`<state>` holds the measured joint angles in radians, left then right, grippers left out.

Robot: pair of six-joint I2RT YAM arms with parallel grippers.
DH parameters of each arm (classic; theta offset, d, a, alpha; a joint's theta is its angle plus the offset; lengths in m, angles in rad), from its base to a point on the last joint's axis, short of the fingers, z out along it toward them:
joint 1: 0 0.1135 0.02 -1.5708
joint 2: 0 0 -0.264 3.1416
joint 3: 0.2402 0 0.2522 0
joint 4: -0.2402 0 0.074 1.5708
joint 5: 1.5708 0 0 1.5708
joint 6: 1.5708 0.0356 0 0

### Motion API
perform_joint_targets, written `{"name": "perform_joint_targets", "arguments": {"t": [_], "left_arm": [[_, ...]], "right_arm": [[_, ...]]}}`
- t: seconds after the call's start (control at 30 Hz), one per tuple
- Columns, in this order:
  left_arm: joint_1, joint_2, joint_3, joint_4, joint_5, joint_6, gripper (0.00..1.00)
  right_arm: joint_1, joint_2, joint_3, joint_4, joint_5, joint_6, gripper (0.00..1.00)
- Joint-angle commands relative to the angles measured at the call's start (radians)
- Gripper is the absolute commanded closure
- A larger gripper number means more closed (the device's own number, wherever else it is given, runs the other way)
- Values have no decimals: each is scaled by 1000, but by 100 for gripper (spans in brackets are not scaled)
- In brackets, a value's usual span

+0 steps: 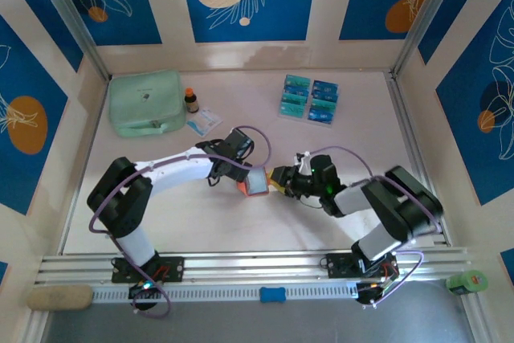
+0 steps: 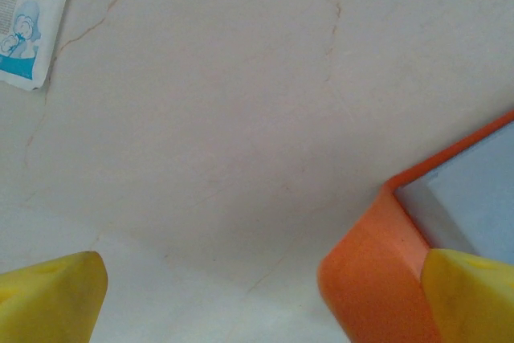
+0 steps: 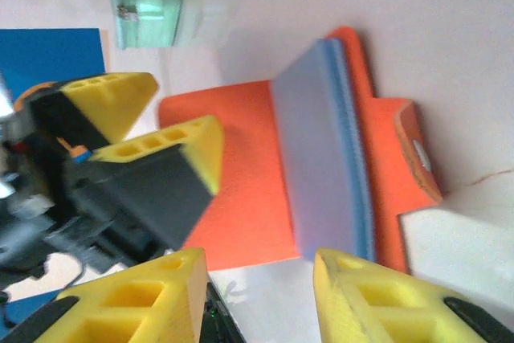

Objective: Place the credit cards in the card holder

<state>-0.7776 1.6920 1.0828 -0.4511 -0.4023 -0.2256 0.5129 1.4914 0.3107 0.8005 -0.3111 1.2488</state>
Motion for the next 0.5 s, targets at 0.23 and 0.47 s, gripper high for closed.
{"name": "perform_joint_targets", "arguments": {"t": [0.23,0.47], "left_arm": [[-12,-41,-65,45,-54,29,0],[-12,-61,-83,75,-56,42,0]], "right_arm": [[20,-172,239,-652,91,-312,69],[84,15,365,-607,64,-325,87]]}}
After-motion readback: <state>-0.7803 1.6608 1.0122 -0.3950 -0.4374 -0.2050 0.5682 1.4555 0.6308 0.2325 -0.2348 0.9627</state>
